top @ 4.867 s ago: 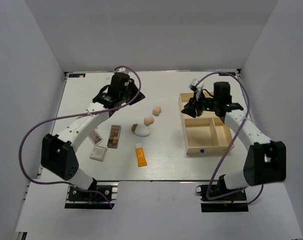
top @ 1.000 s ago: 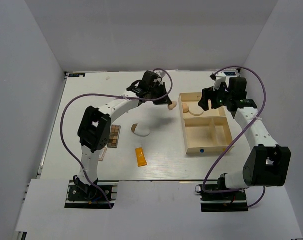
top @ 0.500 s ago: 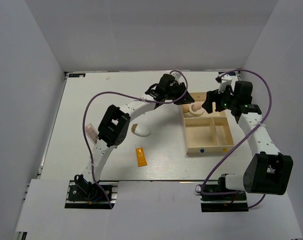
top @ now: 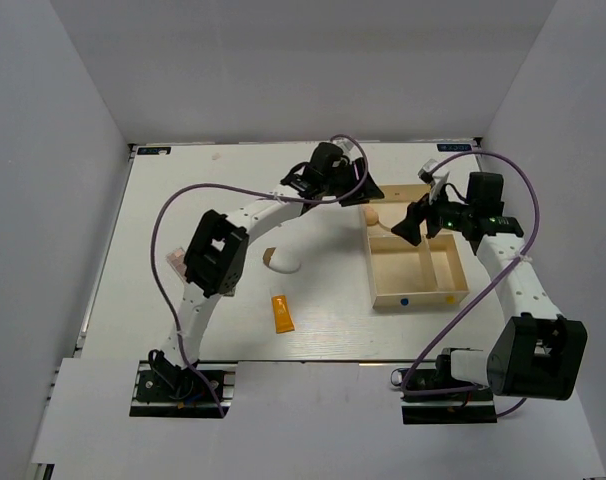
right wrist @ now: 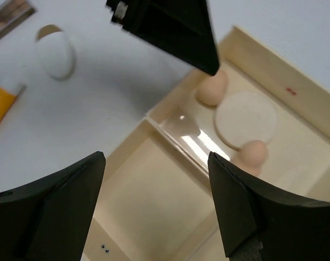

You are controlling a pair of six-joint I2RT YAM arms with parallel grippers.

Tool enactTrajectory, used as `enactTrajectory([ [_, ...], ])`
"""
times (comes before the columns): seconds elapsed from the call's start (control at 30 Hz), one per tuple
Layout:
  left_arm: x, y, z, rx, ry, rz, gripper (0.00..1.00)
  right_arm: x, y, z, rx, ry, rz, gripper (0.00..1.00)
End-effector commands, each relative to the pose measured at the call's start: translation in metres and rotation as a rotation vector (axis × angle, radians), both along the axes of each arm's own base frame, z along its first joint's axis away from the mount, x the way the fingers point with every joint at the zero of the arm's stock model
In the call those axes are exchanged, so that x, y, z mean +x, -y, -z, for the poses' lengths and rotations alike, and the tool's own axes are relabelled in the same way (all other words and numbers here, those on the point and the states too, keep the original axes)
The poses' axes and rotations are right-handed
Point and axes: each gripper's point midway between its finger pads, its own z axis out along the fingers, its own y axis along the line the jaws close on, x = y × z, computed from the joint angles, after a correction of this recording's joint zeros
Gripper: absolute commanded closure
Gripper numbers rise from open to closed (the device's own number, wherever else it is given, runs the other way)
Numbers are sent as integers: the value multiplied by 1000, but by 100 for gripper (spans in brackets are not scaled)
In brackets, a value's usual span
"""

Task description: Organize the makeup

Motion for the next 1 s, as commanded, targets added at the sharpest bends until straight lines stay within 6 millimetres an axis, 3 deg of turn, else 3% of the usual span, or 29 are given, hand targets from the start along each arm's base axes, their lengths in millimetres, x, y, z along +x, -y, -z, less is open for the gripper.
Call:
enactTrajectory([
  [0.0,4,-46,-124,-48,240,-97,37,-41,-35,-12,92,69,-299,20],
  [0.03,3,-65,-104,3,214,-126,35,-46,-37,-9,91,72,-329,21],
  [0.07,-5,-84,-131,-4,258,-155,35,-53,-48,-7,101,63,-375,21],
  [0.1,-9,-98,-131,14,254,-177,35,-57,-53,-5,100,65,-400,22],
  [0.13,-12,-125,-101,92,209,-225,35,-56,-55,-1,84,67,-402,23],
  [0.17,-23,-146,-124,90,241,-255,34,-59,-62,5,75,58,-424,23],
  [0.2,-30,-162,-120,120,232,-283,33,-63,-71,9,64,54,-454,23],
  [0.23,-38,-183,-94,190,195,-324,30,-62,-80,10,51,72,-473,23],
  [0.27,-43,-202,-93,218,193,-358,30,-59,-82,21,30,34,-443,23],
  [0.3,-58,-215,-127,193,235,-384,25,-66,-99,25,21,25,-488,23],
  [0.33,-75,-238,-83,282,157,-408,23,-57,-102,29,-12,34,-458,23],
  [0.37,-83,-251,-82,306,159,-443,21,-54,-105,40,-29,-3,-442,22],
  [0.4,-95,-266,-94,292,179,-474,19,-51,-112,41,-39,-15,-434,22],
  [0.43,-107,-275,-87,317,153,-480,18,-61,-131,45,-63,-19,-487,22],
  [0.47,-117,-286,-72,357,126,-498,17,-51,-133,58,-122,-25,-451,22],
  [0.53,-138,-303,-72,372,109,-522,16,-58,-162,63,-165,-24,-495,20],
  [0.57,-146,-312,-61,395,84,-549,16,-55,-171,78,-206,-50,-481,18],
  [0.63,-164,-329,-65,389,68,-601,16,-47,-189,76,-205,-86,-451,11],
  [0.67,-170,-335,-67,382,68,-625,16,-53,-203,93,-227,-131,-469,11],
  [0.7,-176,-344,-62,394,65,-656,15,-51,-209,96,-235,-147,-460,11],
  [0.73,-187,-353,-72,364,81,-682,14,-42,-219,93,-231,-149,-434,11],
  [0.77,-192,-358,-74,358,89,-697,14,-46,-229,105,-251,-166,-440,11],
  [0.8,-196,-363,-74,357,93,-716,13,-38,-238,100,-247,-139,-427,11],
  [0.83,-202,-367,-74,355,86,-724,13,-36,-242,114,-279,-157,-414,11],
  [0.97,-218,-378,-74,341,70,-753,13,-36,-262,131,-322,-182,-442,11],
])
